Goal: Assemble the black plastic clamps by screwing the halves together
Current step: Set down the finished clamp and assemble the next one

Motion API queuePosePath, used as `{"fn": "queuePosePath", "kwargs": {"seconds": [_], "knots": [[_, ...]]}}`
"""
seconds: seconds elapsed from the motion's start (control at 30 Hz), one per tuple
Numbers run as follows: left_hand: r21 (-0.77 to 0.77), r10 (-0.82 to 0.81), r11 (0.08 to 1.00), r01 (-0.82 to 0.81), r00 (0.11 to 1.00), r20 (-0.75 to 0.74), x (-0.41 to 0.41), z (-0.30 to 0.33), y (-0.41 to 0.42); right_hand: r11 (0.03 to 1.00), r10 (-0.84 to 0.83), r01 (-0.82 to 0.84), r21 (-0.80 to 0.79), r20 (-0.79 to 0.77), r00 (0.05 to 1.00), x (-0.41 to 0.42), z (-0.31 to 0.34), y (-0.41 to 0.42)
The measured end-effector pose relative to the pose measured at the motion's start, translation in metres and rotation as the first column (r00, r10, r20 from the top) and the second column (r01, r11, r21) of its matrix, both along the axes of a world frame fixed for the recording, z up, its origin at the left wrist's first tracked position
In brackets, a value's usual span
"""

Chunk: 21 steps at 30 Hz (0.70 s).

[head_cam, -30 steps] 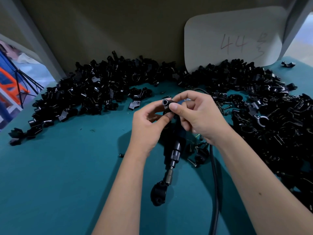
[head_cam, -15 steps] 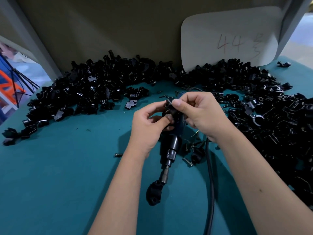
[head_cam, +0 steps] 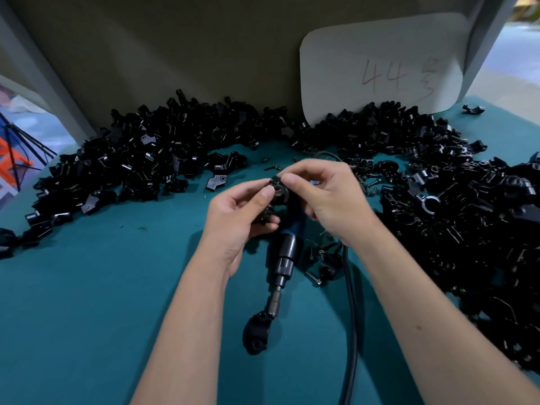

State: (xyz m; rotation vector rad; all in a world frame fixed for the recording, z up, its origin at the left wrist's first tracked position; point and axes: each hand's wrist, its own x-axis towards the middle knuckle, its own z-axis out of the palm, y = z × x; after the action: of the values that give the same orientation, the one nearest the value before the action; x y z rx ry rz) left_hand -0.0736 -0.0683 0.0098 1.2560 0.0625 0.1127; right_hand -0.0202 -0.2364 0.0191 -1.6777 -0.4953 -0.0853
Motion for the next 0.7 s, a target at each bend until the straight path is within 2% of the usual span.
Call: {"fn": "queuePosePath", "kwargs": {"seconds": [0.1, 0.23, 0.53, 0.7], "knots": [[-0.011, 0.082, 0.997, -0.083, 0.996, -0.025, 0.001, -0.002, 0.007, 0.994, -0.03, 0.041, -0.104, 0.101, 0.994, -0.005, -0.004, 0.012], [-0.021, 0.103, 0.994, -0.104, 0.994, -0.023, 0.002, -0.002, 0.01, 0.989, 0.002, 0.014, -0.149, 0.104, 0.995, -0.005, -0.005, 0.014], [-0.05, 0.081, 0.995, -0.081, 0.997, -0.02, 0.002, 0.0, 0.011, 0.989, -0.048, 0.076, -0.124, 0.211, 0.976, -0.007, -0.003, 0.017], [-0.042, 0.062, 0.997, -0.062, 0.998, -0.006, 0.001, -0.003, 0.015, 0.995, 0.029, -0.013, -0.104, 0.149, 0.988, -0.009, -0.001, 0.018]]}}
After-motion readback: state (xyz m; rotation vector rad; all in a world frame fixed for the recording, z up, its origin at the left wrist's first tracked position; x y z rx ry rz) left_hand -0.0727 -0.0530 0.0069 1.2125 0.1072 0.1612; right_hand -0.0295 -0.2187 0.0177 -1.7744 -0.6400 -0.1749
